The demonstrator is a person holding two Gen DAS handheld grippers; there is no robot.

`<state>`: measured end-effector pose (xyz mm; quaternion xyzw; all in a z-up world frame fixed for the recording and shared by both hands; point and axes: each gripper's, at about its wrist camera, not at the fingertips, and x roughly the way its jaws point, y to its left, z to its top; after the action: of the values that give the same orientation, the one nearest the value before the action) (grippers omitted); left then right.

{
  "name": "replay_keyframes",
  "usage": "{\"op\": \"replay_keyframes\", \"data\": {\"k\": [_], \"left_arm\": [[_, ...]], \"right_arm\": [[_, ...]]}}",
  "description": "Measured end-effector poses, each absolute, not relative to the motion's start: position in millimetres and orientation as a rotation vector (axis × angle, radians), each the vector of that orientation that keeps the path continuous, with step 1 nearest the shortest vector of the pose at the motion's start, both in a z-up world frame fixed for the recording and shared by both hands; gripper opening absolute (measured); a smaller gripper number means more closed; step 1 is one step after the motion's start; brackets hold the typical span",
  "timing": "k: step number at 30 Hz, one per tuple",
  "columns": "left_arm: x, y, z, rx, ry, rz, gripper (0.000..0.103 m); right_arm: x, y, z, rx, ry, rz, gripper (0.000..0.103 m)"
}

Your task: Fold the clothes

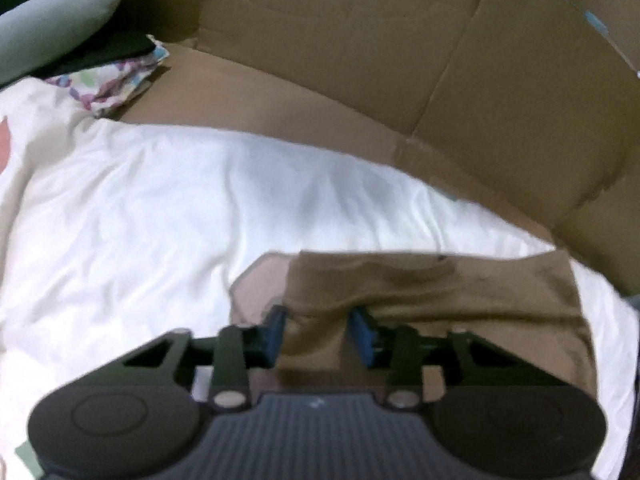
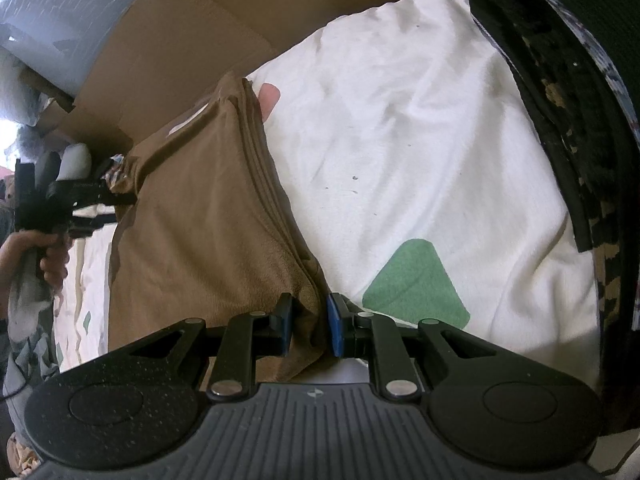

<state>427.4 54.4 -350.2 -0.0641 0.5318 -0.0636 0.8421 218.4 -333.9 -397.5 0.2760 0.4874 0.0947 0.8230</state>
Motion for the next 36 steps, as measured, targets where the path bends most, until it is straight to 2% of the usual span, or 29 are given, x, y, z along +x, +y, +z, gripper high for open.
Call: {"op": "replay_keyframes", "data": {"k": [4,7,11,16,30,33,36], "left_arm": [[436,49,-341,-0.069,1.096,-0.151,0.034],[444,56,-333,-0.093,1.057,-0.113,0.027],[451,71,-327,-0.134,1.059,-0.068,0.026],[439,86,-320,-0.129,1.079,-0.087,0.032],[369,94,-288,-0.176,1.127,-0.205,0.036],[344,88,-289,-0.187,1.136,-0.247,0.043],[317,81,-295,-0.218,1.159,-0.276,0.044]], "right_arm": [[218,-334,-398,0.586,1.033,0.203,0.023],[218,-335,-398,0.587,1.034,0.209,0.023],[217,-336,-399,0.591,1.035,0.209,0.023],[220,-337,-398,0.596,1.039,0.212,0.023],[217,-336,-379,0.569,0.995,0.218,0.022],[217,-335,-370,0.537,0.97,0.222,0.023],[220,-334,-366,0.526,0.969,0.226,0.023]]}}
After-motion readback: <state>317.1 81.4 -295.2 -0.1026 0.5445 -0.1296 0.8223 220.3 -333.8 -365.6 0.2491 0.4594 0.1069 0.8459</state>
